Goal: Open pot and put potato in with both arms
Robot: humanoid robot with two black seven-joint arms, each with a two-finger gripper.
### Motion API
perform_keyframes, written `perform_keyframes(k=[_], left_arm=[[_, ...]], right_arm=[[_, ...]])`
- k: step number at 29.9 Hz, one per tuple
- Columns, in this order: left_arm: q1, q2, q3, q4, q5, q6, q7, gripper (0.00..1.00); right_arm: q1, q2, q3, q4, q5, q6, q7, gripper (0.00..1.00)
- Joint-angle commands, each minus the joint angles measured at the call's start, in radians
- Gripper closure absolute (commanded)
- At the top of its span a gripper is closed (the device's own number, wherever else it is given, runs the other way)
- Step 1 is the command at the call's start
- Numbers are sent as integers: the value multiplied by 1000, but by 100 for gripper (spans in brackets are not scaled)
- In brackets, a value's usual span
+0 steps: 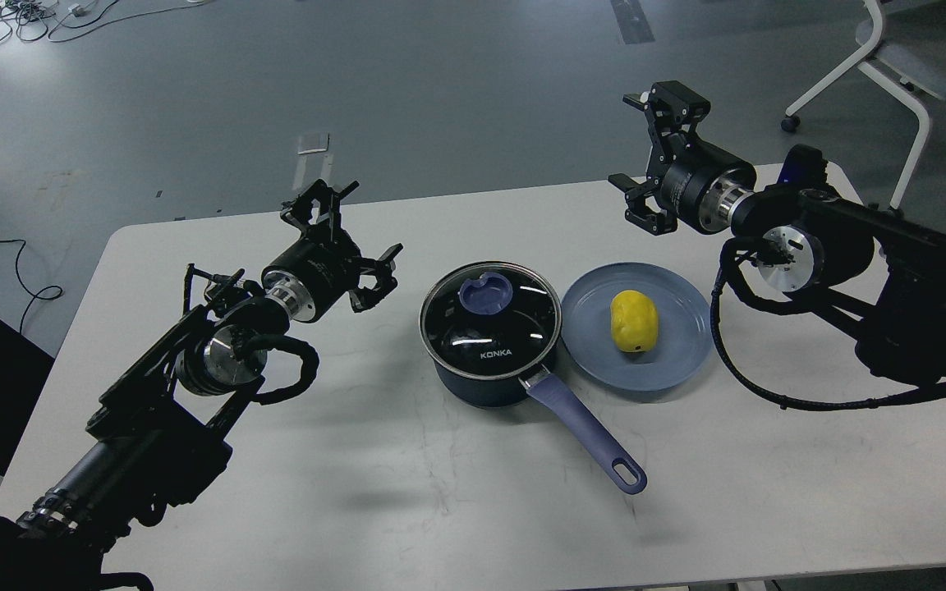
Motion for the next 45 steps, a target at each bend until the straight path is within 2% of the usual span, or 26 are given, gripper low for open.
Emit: perform_keyframes(k=[1,5,13,20,32,36,39,45], left_arm=[[-7,9,1,0,0,2,1,2],[-21,10,-2,0,0,5,-1,2],[-25,6,-6,6,0,-7,-10,2],[-85,7,-3,31,0,-1,-11,2],[-84,6,0,34,0,-10,-4,2],[-82,7,4,36,3,0,-13,2],[-82,7,9,37,3,2,4,2],[-81,4,12,37,3,5,10,2]], right_arm=[[-28,-12,24,0,-1,38,-2,0],[-75,-32,61,2,-1,101,-2,0],[-77,-33,83,0,-1,98,12,0],[-66,-44,84,2,-1,98,14,0],[-25,-75,78,-1,-1,98,14,0],[-15,-85,76,-3,-1,98,14,0],[-14,-85,75,-3,-1,98,14,0],[-15,-90,70,-3,-1,98,14,0]])
